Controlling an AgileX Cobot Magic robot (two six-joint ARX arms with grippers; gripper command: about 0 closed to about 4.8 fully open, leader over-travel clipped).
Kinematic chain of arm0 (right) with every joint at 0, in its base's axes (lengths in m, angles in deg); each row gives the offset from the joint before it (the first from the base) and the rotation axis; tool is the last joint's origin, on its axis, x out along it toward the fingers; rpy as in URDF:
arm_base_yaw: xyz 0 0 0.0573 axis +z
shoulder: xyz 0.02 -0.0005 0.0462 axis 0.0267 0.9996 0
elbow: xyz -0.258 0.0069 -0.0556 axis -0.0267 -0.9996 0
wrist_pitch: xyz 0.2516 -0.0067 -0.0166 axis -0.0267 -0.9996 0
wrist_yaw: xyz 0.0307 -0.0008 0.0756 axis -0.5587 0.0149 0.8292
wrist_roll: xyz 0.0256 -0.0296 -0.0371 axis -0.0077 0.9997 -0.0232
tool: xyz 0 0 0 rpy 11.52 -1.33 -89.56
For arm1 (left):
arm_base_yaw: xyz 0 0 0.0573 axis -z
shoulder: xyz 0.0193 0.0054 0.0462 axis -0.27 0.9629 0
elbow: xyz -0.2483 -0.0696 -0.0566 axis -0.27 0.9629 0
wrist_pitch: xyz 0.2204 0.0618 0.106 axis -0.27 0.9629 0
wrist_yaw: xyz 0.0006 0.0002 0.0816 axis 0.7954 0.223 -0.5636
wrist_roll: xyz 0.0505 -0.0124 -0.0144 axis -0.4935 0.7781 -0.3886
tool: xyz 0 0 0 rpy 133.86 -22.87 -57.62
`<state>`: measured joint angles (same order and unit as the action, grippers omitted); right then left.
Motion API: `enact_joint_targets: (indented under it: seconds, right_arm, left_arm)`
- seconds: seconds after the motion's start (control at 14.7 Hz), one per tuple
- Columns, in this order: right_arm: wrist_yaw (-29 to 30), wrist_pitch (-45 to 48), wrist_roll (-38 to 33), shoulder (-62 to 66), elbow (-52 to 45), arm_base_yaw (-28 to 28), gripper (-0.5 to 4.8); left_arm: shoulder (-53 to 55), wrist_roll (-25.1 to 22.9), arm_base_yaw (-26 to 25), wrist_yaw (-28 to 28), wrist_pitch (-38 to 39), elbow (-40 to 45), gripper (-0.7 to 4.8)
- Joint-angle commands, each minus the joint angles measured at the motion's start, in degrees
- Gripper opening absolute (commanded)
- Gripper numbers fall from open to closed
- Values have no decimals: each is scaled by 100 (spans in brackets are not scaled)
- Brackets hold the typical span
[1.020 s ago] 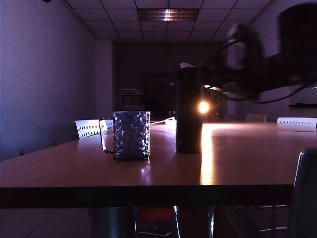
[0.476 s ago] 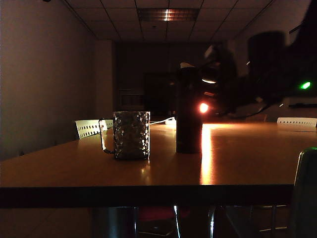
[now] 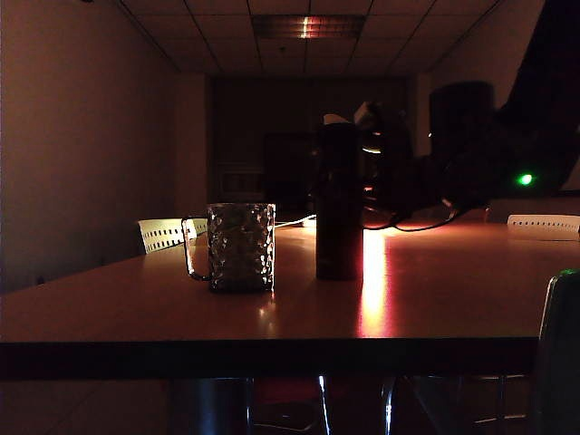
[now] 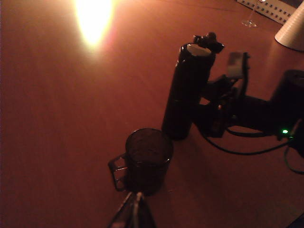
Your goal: Pick up the black thermos cup, pour some water from it into the cup, and then put the thermos cup back on the table.
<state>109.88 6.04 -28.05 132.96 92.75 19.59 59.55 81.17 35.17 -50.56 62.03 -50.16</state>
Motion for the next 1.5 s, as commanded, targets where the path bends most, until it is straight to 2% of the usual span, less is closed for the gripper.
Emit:
enact_joint_targets:
  seconds: [0.07, 0.27, 0.34, 0.41, 0.48, 0.75, 1.02, 1.16, 1.36, 1.5]
  right_arm:
    - [35, 96, 140, 170, 251, 9, 479]
    - [35, 46, 142, 236, 330, 7, 479]
    - [11, -44, 190, 240, 330, 2, 349]
    - [-63, -111, 271, 240, 328, 0, 142]
    - [-92, -116, 269, 238, 330, 0, 107]
    - [-72, -323, 330, -35, 326, -4, 107]
    - [-208, -1515, 1615, -846, 328, -2, 107]
    - [-398, -1823, 1816, -1132, 334, 4, 107]
    - [-496, -1967, 2181, -1316, 339, 44, 107]
    - [-1134, -2114, 2883, -1342, 339, 284, 107]
  left_arm:
    - [-11, 42, -9, 68, -76, -39, -6]
    - [-11, 44, -9, 90, -76, -39, -6]
    - [-11, 44, -9, 87, -76, -39, -6]
    - [-11, 44, -9, 87, -76, -39, -6]
    - [-11, 44, -9, 87, -76, -39, -6]
    - [-17, 39, -9, 90, -79, -42, -6]
    - [-15, -39, -9, 192, 133, -219, -6]
    - [-15, -39, -9, 210, 131, -223, -6]
    - [-15, -42, -9, 533, 122, -234, -6]
    - [-13, -70, -9, 560, 140, -234, -6]
